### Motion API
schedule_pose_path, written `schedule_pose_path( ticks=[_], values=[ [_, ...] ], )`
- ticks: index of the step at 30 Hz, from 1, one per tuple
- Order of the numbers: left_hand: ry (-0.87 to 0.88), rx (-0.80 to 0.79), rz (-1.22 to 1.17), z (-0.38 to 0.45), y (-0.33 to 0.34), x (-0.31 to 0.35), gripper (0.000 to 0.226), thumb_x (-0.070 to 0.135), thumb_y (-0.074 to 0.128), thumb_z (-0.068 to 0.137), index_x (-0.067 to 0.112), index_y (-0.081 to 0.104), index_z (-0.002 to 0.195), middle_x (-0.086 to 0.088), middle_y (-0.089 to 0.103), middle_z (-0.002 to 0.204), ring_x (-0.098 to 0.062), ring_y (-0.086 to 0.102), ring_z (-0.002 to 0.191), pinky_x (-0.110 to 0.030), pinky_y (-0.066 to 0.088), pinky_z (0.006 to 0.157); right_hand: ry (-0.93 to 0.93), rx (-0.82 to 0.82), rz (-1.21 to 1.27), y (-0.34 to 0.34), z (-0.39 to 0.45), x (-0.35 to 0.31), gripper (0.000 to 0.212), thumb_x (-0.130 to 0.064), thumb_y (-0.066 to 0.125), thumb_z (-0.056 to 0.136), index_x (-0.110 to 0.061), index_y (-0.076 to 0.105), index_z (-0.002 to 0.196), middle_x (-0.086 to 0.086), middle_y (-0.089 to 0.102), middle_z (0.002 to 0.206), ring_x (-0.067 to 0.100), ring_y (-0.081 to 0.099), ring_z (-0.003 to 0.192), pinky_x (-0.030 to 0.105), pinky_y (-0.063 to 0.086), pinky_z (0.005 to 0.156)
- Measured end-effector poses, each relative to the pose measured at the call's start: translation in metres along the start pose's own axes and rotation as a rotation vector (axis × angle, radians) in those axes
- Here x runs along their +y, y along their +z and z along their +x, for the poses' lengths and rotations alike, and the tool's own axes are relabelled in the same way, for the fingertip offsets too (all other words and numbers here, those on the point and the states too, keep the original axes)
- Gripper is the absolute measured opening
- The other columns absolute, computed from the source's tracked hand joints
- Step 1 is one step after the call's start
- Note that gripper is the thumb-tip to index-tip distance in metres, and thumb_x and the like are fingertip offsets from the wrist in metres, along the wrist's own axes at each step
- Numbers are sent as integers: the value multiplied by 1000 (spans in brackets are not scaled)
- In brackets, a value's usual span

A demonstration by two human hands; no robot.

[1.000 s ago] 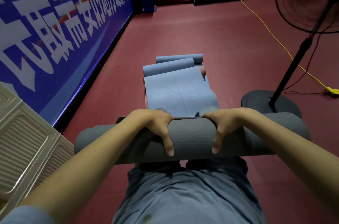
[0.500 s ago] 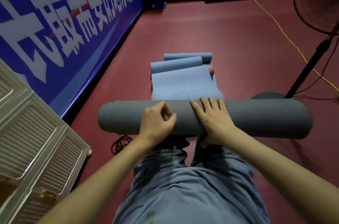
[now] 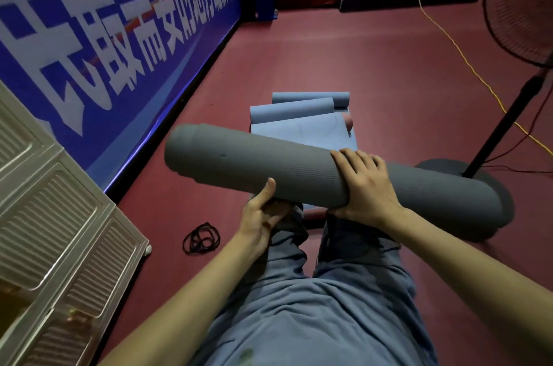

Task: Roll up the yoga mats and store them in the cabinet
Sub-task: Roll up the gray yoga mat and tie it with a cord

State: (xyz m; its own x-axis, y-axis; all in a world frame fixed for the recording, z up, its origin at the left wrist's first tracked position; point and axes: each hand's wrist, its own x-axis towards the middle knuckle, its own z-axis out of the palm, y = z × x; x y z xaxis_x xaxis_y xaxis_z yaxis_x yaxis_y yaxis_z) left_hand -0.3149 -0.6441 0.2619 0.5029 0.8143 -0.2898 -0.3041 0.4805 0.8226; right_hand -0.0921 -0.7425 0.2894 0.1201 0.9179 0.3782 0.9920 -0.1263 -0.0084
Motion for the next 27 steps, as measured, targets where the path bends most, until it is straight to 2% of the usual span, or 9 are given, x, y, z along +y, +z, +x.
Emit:
schedule_pose_path(
  ticks=[4, 7, 9, 11, 14, 17, 22, 24, 27],
  values=[
    [316, -91, 261, 10, 15, 30, 70, 50, 97, 61, 4, 75, 110, -11, 75, 108, -29, 69, 103, -55, 51, 105, 60, 194, 120, -12, 21, 22, 122, -54, 92, 50, 0, 43, 148, 22, 48, 146, 44, 48, 129, 57, 38, 104],
    [539, -221, 394, 14, 35, 67, 46, 17, 88, 74, 8, 67, 114, -5, 72, 97, -13, 67, 103, -34, 53, 94, 57, 252, 224, -27, 44, 29, 126, -60, 85, 55, 3, 33, 151, 25, 41, 150, 46, 43, 133, 59, 36, 109],
    [620, -299, 419, 20, 47, 89, 49, 7, 84, 72, 14, 63, 116, -7, 72, 108, -21, 65, 109, -44, 55, 93, 10, 241, 299, -39, 57, 25, 131, -65, 80, 58, 4, 25, 154, 23, 36, 154, 43, 40, 137, 57, 37, 111],
    [604, -315, 446, 27, 54, 94, 54, 12, 85, 65, 16, 62, 113, -9, 71, 114, -27, 63, 112, -55, 53, 95, -7, 262, 434, -49, 65, 18, 133, -65, 82, 59, 2, 19, 156, 18, 34, 154, 37, 40, 139, 52, 39, 111],
    [584, -311, 526, 40, 59, 79, 76, 22, 97, 52, 4, 57, 115, -2, 72, 110, -22, 67, 109, -41, 55, 96, 11, 315, 646, -54, 70, 14, 126, -56, 89, 57, -6, 22, 151, 14, 39, 144, 29, 48, 129, 41, 47, 101],
    [642, -291, 622, 57, 64, 60, 92, 45, 102, 50, 2, 57, 118, -17, 65, 121, -30, 64, 119, -41, 53, 101, 44, 299, 716, -41, 69, 22, 118, -54, 89, 55, -9, 25, 143, 13, 42, 137, 25, 52, 120, 28, 47, 91],
    [685, -212, 703, 82, 67, 31, 97, 56, 99, 53, -7, 57, 114, -18, 68, 114, -25, 66, 109, -37, 52, 87, 62, 258, 764, -16, 67, 25, 117, -45, 88, 59, -7, 22, 148, 17, 41, 139, 24, 51, 124, 31, 49, 95],
    [696, -202, 735, 91, 61, 20, 90, 60, 95, 59, -9, 62, 108, -17, 72, 107, -28, 68, 102, -38, 52, 85, 11, 245, 796, -14, 70, 22, 121, -33, 90, 63, 0, 17, 153, 21, 41, 144, 26, 51, 130, 27, 46, 101],
    [652, -151, 761, 93, 52, 15, 98, 69, 93, 54, -3, 64, 115, -9, 74, 111, -9, 66, 102, -29, 51, 84, -44, 229, 825, -14, 73, 14, 126, -5, 97, 56, 0, 18, 153, 11, 40, 149, 9, 45, 138, 23, 38, 111]
  ],
)
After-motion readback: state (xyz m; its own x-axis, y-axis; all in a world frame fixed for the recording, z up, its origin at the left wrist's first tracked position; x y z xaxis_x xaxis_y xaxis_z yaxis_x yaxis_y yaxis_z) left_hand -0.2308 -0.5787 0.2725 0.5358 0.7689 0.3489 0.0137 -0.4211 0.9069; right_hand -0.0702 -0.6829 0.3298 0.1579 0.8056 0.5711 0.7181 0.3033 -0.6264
